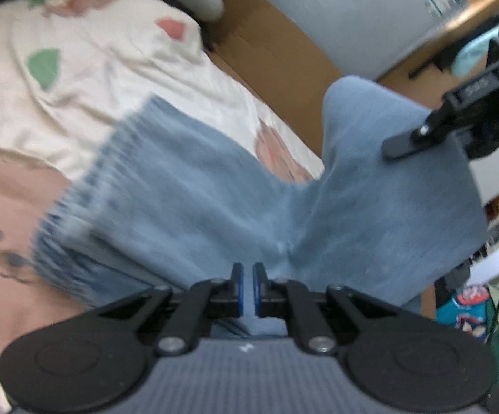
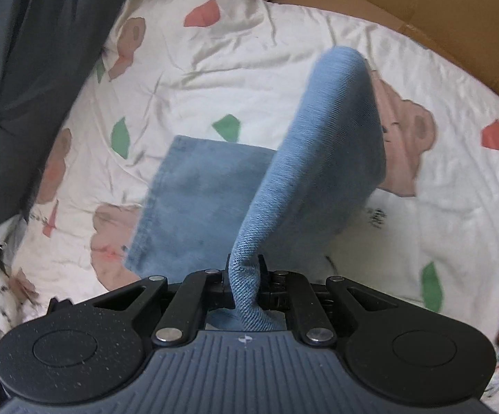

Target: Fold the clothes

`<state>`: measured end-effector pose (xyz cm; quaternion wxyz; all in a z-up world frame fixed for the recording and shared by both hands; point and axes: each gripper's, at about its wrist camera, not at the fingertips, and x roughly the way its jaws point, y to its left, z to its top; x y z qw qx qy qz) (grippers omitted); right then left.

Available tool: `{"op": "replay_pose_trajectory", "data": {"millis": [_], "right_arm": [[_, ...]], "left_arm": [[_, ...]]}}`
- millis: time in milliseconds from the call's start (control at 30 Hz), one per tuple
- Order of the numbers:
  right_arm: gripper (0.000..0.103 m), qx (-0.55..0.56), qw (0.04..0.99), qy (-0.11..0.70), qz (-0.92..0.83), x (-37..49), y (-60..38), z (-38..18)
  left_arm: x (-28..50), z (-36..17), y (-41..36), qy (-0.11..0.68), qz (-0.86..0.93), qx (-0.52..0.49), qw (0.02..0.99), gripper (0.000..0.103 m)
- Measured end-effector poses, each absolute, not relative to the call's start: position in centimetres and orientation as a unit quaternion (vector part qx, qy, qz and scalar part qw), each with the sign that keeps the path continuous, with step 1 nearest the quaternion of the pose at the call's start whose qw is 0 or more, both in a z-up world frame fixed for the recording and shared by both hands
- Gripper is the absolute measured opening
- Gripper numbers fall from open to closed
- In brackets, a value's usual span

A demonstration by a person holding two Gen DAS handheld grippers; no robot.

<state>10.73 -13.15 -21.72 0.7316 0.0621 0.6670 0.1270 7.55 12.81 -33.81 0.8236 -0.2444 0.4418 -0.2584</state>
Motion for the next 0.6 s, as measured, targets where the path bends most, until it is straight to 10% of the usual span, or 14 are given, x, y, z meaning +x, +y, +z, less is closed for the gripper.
{"op": "replay_pose_trajectory", "data": {"millis": [600], "right_arm": [[0.007,0.051,0.703,0.697,0.134,12.4,-3.1,-30.5]], "left_arm": [[6.4,-32.0,19.7,0.437,-0.155,-0.256,0.848,0.005]]}}
